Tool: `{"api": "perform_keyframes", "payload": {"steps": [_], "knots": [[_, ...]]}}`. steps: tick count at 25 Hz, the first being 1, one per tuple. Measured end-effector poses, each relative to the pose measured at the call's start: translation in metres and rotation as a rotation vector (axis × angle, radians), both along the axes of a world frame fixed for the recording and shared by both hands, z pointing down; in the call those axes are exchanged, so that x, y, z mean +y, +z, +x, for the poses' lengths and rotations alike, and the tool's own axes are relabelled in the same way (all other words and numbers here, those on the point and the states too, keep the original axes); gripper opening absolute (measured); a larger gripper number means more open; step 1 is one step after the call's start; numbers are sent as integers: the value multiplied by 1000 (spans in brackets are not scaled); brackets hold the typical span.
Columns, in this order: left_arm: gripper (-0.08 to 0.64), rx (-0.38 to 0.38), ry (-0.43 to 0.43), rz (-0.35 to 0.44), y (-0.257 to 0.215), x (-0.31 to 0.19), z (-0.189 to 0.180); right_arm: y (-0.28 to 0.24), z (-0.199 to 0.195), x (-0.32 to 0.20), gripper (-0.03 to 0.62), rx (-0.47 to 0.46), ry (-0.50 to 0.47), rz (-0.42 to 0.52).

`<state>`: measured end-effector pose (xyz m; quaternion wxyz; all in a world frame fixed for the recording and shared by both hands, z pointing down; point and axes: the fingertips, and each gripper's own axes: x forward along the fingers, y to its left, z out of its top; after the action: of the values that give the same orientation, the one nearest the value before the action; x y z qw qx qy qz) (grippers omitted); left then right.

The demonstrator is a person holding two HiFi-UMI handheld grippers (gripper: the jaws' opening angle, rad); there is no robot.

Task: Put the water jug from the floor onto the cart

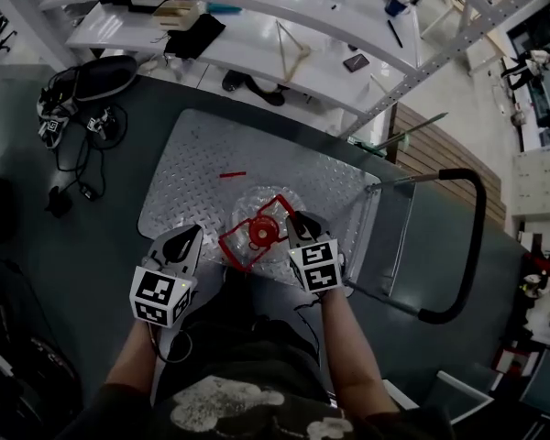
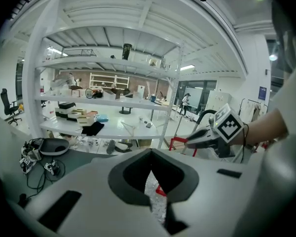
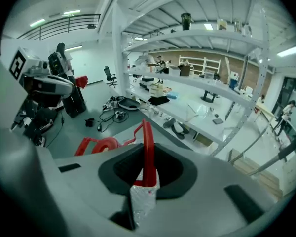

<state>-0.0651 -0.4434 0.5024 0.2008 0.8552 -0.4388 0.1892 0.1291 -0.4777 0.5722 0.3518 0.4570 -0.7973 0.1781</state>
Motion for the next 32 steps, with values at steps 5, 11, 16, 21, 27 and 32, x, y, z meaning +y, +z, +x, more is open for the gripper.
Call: {"api": "perform_keyframes", "payload": {"steps": [5, 11, 16, 21, 27, 32], "knots": [[5, -3, 9, -7, 6, -19, -6, 9, 15, -36, 44, 29, 23, 0], [5, 5, 38, -12, 10, -31, 4, 21, 65, -60, 41, 79, 152, -16], [5, 9, 84, -1, 8, -41, 20, 31, 96, -64, 40, 110, 209, -45], [5, 11, 113, 2, 8, -44, 34, 37, 114, -59, 40, 125, 277, -34], [5, 4, 130, 17, 4, -36, 39, 27, 109, -53, 86, 88, 317, 53], [5, 22, 120, 35, -10, -24, 44, -2, 114, -32, 129, 101, 314, 148]]}}
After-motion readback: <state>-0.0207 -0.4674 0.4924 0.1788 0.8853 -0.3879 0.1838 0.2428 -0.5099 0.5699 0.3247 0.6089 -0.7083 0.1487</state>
